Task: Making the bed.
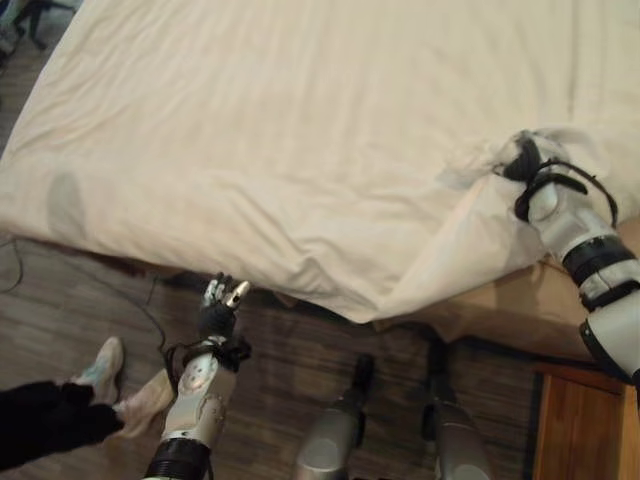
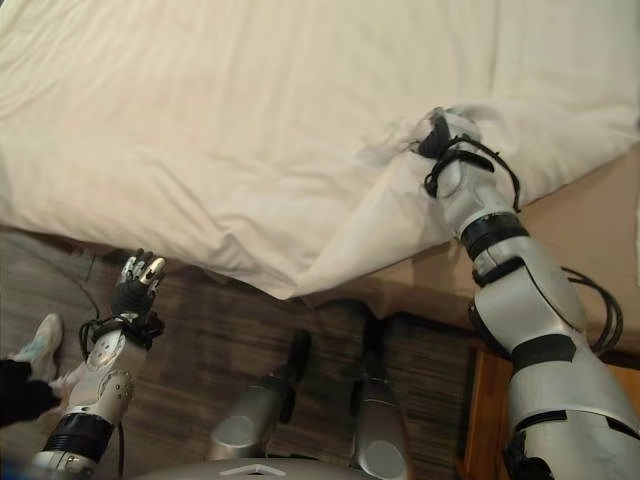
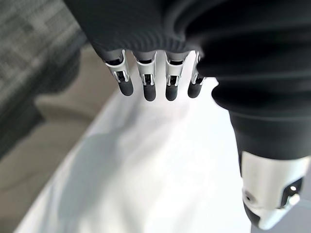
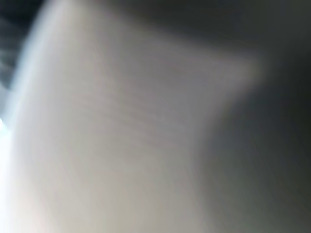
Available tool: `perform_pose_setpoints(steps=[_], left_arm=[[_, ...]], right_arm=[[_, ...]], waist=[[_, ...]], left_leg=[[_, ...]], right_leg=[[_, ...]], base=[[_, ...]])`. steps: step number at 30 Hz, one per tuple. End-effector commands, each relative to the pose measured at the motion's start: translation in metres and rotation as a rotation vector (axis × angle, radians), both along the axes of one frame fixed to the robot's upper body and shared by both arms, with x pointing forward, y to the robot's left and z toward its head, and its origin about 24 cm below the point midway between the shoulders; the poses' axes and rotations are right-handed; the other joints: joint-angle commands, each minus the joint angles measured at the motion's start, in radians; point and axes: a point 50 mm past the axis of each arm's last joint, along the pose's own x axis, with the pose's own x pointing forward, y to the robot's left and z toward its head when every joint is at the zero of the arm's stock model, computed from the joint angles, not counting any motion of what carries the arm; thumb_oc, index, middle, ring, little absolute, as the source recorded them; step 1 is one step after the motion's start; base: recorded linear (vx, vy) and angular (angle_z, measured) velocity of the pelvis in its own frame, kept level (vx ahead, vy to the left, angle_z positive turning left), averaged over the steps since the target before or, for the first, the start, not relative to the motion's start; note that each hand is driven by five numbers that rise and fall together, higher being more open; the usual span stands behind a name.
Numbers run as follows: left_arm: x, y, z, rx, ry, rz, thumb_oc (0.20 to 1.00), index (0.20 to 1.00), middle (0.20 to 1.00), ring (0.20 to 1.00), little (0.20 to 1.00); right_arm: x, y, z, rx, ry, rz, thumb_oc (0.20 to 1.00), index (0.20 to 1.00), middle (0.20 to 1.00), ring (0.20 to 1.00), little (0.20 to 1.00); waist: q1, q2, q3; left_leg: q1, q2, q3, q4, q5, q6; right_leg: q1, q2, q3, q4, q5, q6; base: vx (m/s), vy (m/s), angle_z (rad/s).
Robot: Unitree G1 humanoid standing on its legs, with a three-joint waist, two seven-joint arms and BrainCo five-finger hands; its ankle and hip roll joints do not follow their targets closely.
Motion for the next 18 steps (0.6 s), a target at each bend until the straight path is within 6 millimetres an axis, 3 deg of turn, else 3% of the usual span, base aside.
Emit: perform_pose_setpoints(steps=[1,3,4,6,7,8,12,13,14,15,16,17,18], left_arm=[[-0.009,0.002,0.0,0.0,-0.016,0.009,1.0,1.0,1.0,1.0,1.0],[-0.013,0.001,-0.003,-0.003,0.002,0.011,1.0,1.0,1.0,1.0,1.0],[-0.019,0.001,-0.011,-0.014,0.04,0.022,1.0,1.0,1.0,1.0,1.0],[-0.02,0.0,-0.012,-0.01,0.046,0.016,1.0,1.0,1.0,1.0,1.0],[-0.008,-0.016,-0.012,-0.018,0.053,-0.02,1.0,1.0,1.0,1.0,1.0],[-0.008,-0.017,-0.012,-0.017,0.057,-0.024,1.0,1.0,1.0,1.0,1.0],[-0.012,-0.022,-0.022,-0.07,0.096,-0.012,1.0,1.0,1.0,1.0,1.0],[-0.014,-0.024,-0.024,-0.081,0.105,-0.017,1.0,1.0,1.0,1.0,1.0],[-0.016,-0.029,-0.029,-0.111,0.116,-0.021,1.0,1.0,1.0,1.0,1.0],[-0.016,-0.029,-0.029,-0.111,0.118,-0.021,1.0,1.0,1.0,1.0,1.0],[-0.015,-0.037,-0.034,-0.139,0.136,-0.037,1.0,1.0,1.0,1.0,1.0],[-0.015,-0.037,-0.034,-0.139,0.137,-0.037,1.0,1.0,1.0,1.0,1.0],[-0.014,-0.041,-0.035,-0.15,0.139,-0.044,1.0,1.0,1.0,1.0,1.0]], right_arm=[[-0.02,0.005,-0.004,0.036,-0.107,0.062,0.2,0.2,0.2,0.2,0.2],[-0.032,0.006,-0.016,0.07,-0.115,0.087,0.2,0.2,0.2,0.2,0.2],[-0.054,0.001,-0.034,0.117,-0.119,0.106,0.2,0.2,0.2,0.2,0.2],[-0.057,-0.002,-0.036,0.119,-0.113,0.099,0.2,0.2,0.2,0.2,0.2],[-0.088,-0.01,-0.069,0.197,-0.075,0.073,0.2,0.2,0.2,0.2,0.2],[-0.09,-0.011,-0.07,0.197,-0.072,0.07,0.2,0.2,0.2,0.2,0.2],[-0.12,-0.025,-0.115,0.267,0.069,0.0,0.2,0.2,0.2,0.2,0.2],[-0.129,-0.026,-0.126,0.303,0.1,-0.019,0.451,0.451,0.451,0.451,0.451],[-0.142,-0.031,-0.153,0.362,0.187,-0.074,1.0,1.0,1.0,1.0,1.0],[-0.143,-0.031,-0.154,0.362,0.188,-0.074,1.0,1.0,1.0,1.0,1.0],[-0.153,-0.033,-0.18,0.38,0.283,-0.127,1.0,1.0,1.0,1.0,1.0],[-0.153,-0.033,-0.18,0.38,0.283,-0.127,1.0,1.0,1.0,1.0,1.0],[-0.157,-0.037,-0.193,0.363,0.336,-0.162,1.0,1.0,1.0,1.0,1.0]], waist=[[-0.07,-0.026,-0.056],[-0.081,-0.038,-0.062],[-0.115,-0.054,-0.073],[-0.107,-0.057,-0.075],[-0.164,-0.085,-0.093],[-0.16,-0.086,-0.094],[-0.207,-0.107,-0.117],[-0.215,-0.111,-0.123],[-0.239,-0.115,-0.131],[-0.237,-0.115,-0.132],[-0.252,-0.115,-0.138],[-0.252,-0.115,-0.138],[-0.257,-0.114,-0.141]], left_leg=[[0.018,0.047,0.085,-0.072,0.014,-0.005],[0.036,0.048,0.095,-0.072,0.004,0.0],[0.061,0.05,0.113,-0.072,-0.01,0.006],[0.066,0.05,0.114,-0.072,-0.012,0.006],[0.103,0.057,0.154,-0.072,-0.033,0.012],[0.105,0.057,0.156,-0.072,-0.034,0.013],[0.147,0.068,0.194,-0.072,-0.051,0.016],[0.154,0.07,0.206,-0.072,-0.054,0.017],[0.167,0.076,0.225,-0.072,-0.057,0.015],[0.168,0.076,0.227,-0.072,-0.058,0.015],[0.176,0.079,0.238,-0.072,-0.061,0.013],[0.177,0.079,0.238,-0.072,-0.061,0.013],[0.18,0.081,0.242,-0.072,-0.062,0.012]], right_leg=[[0.074,-0.055,0.042,0.157,-0.252,0.057],[0.093,-0.057,0.045,0.146,-0.249,0.057],[0.117,-0.06,0.053,0.13,-0.241,0.06],[0.123,-0.061,0.054,0.127,-0.241,0.06],[0.145,-0.057,0.09,0.111,-0.232,0.067],[0.148,-0.057,0.091,0.11,-0.232,0.067],[0.174,-0.054,0.123,0.09,-0.221,0.072],[0.179,-0.053,0.134,0.083,-0.218,0.074],[0.184,-0.052,0.149,0.07,-0.212,0.077],[0.186,-0.051,0.151,0.069,-0.211,0.077],[0.193,-0.051,0.159,0.057,-0.205,0.078],[0.194,-0.051,0.159,0.056,-0.205,0.078],[0.197,-0.051,0.161,0.05,-0.203,0.079]], base=[[0.06,0.08,-0.37],[0.05,0.077,-0.34],[0.03,0.045,-0.3],[0.04,0.064,-0.38],[0.05,0.083,-0.48],[0.06,0.1,-0.35],[0.02,0.033,-0.47],[0.01,0.032,-0.43],[0.0,0.023,-0.5],[-0.01,0.001,-0.43],[0.0,-0.01,-0.21],[-0.01,-0.014,-0.06],[0.0,-0.007,-0.03]])
